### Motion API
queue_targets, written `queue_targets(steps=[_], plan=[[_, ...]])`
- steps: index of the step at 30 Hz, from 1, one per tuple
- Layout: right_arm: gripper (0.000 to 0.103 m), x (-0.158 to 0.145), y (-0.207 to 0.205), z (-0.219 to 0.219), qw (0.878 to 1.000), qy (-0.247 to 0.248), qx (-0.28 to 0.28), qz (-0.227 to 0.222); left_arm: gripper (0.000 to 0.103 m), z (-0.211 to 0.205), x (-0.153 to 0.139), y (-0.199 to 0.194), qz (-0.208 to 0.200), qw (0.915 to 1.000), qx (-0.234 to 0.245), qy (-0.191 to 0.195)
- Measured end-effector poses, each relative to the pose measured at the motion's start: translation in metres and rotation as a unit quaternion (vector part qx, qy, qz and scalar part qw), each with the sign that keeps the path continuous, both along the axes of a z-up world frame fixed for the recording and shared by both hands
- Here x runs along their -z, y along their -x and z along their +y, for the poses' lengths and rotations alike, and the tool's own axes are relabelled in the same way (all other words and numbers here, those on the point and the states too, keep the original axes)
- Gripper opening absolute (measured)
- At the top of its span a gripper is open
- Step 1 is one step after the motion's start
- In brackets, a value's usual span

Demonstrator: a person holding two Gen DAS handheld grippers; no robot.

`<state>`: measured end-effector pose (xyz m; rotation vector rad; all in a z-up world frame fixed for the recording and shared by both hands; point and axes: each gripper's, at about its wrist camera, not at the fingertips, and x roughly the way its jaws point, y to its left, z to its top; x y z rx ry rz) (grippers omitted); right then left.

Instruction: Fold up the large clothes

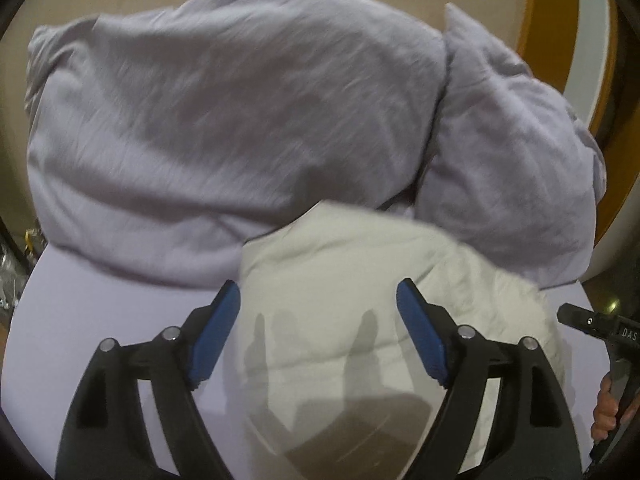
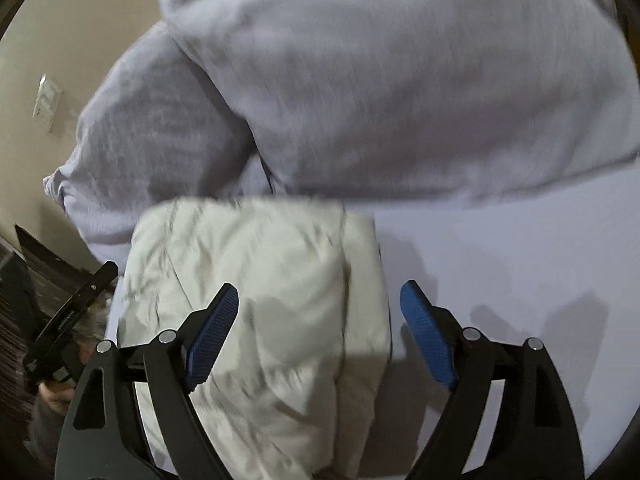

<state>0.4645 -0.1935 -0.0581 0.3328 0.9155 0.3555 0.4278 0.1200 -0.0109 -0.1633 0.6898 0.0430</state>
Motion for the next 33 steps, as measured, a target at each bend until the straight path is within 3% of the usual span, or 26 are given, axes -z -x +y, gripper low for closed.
queue_targets(steps=[4,7,14,22,33], plan=[[0.085,-0.016,-0.002,0.038,0.997,0.050,-0.008,-0.064,0.081,-0.023,-0.001,-0.011,-0.012,0.9998,-0.004,-0.018],[0.084,-0.012,-0.003,0.067,0.992,0.085,-0.019,-0.090,0.081,-0.036,0.010,-0.016,-0.009,0.9991,-0.009,-0.040],[0.083,0.024,-0.002,0.098,0.984,0.142,-0.031,-0.103,0.082,-0.037,0.036,-0.011,-0.002,0.9973,-0.001,-0.074],[0.084,0.046,0.000,0.101,0.983,0.143,-0.018,-0.117,0.085,-0.041,0.048,-0.014,-0.008,0.9961,0.004,-0.088],[0.088,0.051,0.001,0.104,0.980,0.150,-0.005,-0.129,0.096,-0.036,0.062,-0.020,-0.005,0.9963,-0.013,-0.084]])
